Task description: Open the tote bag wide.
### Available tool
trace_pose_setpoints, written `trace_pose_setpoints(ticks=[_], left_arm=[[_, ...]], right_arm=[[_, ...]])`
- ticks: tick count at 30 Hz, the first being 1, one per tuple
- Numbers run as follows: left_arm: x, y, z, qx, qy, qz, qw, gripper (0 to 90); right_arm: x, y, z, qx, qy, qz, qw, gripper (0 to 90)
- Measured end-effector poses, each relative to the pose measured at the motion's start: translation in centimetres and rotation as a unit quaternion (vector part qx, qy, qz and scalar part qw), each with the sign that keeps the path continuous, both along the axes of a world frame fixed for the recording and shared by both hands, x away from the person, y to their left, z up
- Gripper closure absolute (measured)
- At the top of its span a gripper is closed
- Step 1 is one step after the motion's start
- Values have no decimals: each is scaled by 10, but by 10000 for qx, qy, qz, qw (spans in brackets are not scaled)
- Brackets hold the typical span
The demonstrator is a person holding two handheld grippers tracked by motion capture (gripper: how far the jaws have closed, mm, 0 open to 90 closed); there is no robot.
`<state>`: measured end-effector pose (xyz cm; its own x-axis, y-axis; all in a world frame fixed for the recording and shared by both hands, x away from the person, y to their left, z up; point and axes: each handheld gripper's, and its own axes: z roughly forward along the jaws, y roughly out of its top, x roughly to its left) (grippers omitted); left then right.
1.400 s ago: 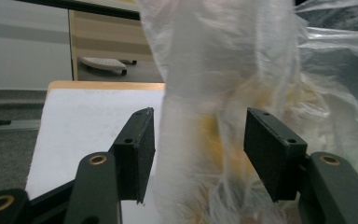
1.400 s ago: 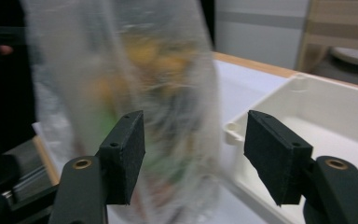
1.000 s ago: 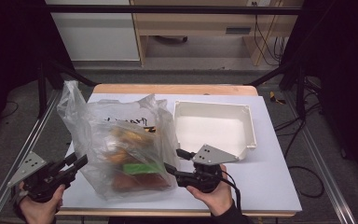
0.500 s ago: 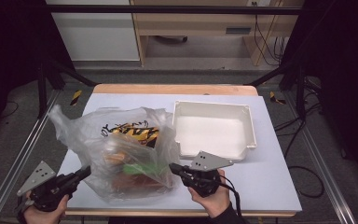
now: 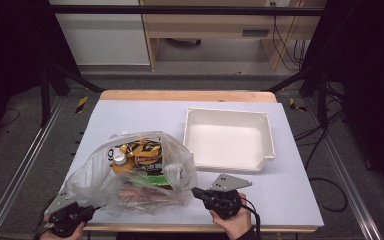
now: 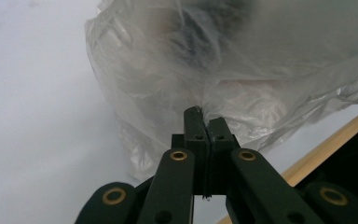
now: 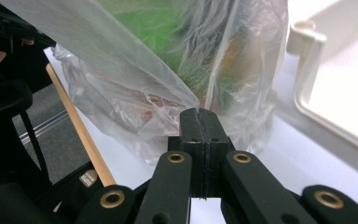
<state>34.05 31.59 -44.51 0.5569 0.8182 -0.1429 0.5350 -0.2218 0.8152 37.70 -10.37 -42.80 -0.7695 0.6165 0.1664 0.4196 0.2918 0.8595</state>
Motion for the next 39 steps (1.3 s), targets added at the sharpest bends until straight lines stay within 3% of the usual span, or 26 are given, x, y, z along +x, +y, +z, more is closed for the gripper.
trace_pose_setpoints(ticks=[6, 12, 20, 22, 23, 28, 29, 30, 34, 37, 39], left_arm=[[2, -4, -15, 256, 340, -102, 9990, 895], [10, -8, -29, 499, 628, -56, 9968, 894], [15, -10, -31, 592, 587, -10, 9965, 859], [14, -10, -31, 598, 542, 9, 9967, 841], [14, -9, -31, 619, 501, 13, 9968, 834], [13, -8, -30, 609, 383, 49, 9974, 798], [13, -8, -30, 609, 383, 49, 9974, 793], [13, -8, -29, 624, 347, 58, 9974, 789], [13, -8, -29, 648, 332, 73, 9973, 772], [14, -8, -29, 657, 311, 85, 9973, 757], [13, -7, -29, 650, 282, 76, 9975, 744]], right_arm=[[5, 0, -19, -152, 241, -147, 9995, 900], [14, 8, -37, -459, 463, -308, 9974, 900], [16, 20, -49, -779, 501, -475, 9946, 900], [15, 19, -49, -707, 448, -404, 9957, 885], [14, 18, -47, -627, 474, -371, 9962, 827], [1, 0, -32, -61, 33, -220, 9997, 565], [1, 0, -32, -61, 33, -220, 9997, 565], [-8, -8, -20, 143, -320, -232, 9991, 442], [-13, -10, 1, 394, -842, -290, 9952, 308], [-11, 0, 12, 519, -1005, -68, 9936, 335], [-9, 12, 11, 380, -1014, 184, 9939, 470]])
